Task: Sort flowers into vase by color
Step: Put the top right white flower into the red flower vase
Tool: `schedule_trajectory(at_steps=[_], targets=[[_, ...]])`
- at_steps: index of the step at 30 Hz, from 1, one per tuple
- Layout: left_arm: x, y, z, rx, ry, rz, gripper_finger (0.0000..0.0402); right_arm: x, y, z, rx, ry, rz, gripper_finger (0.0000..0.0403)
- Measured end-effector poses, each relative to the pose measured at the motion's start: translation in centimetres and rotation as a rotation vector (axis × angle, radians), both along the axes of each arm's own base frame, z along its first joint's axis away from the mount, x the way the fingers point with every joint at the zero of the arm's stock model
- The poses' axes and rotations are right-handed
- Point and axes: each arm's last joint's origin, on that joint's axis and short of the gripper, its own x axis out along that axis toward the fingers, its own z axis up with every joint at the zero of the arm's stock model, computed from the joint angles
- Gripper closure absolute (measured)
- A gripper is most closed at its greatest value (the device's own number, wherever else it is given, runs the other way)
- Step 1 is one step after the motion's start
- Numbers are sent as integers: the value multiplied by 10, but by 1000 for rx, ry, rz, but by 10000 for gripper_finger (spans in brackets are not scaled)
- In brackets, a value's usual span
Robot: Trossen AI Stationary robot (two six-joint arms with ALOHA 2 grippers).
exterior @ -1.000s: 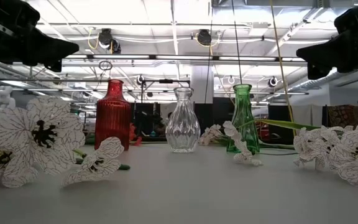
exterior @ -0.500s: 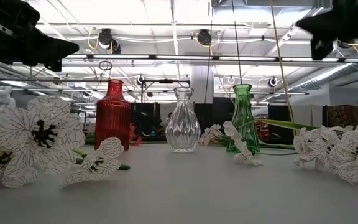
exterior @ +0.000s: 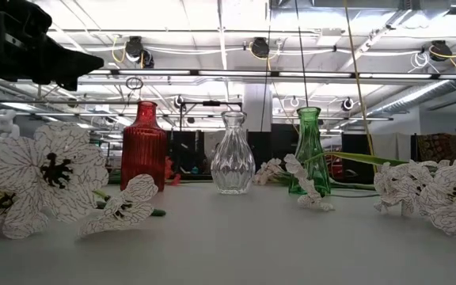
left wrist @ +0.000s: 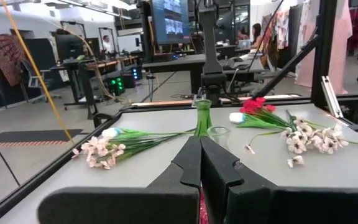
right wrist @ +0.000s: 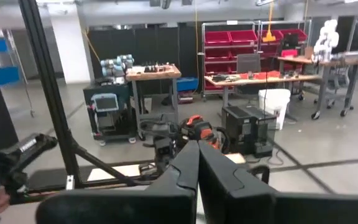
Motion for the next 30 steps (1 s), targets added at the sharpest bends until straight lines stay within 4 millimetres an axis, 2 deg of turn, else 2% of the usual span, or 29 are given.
schedule_trajectory(at_steps=[3, 6, 10, 14, 18, 21, 25, 30], targets=[[0, 0, 0, -9, -1, 15, 400, 25, 2, 10, -64, 77, 3, 403], [0, 0, 0, -115, -8, 11, 400, 51, 4, -5, -94, 207, 11, 403], [0, 0, -1, -199, -7, 6, 400, 83, 7, -45, -111, 405, 20, 403], [0, 1, -1, -236, -8, 5, 400, 110, 9, -99, -61, 519, 15, 403], [0, 1, -1, -258, -12, 6, 400, 121, 10, -147, 0, 558, -3, 403], [-1, 2, 5, -290, -19, 38, 400, 127, 10, -170, 35, 535, -12, 403], [-8, 2, 50, -299, -83, 30, 400, 130, 10, -187, 57, 509, -16, 403], [-11, 2, 124, -290, -26, 17, 400, 132, 11, -192, 75, 483, -20, 403]])
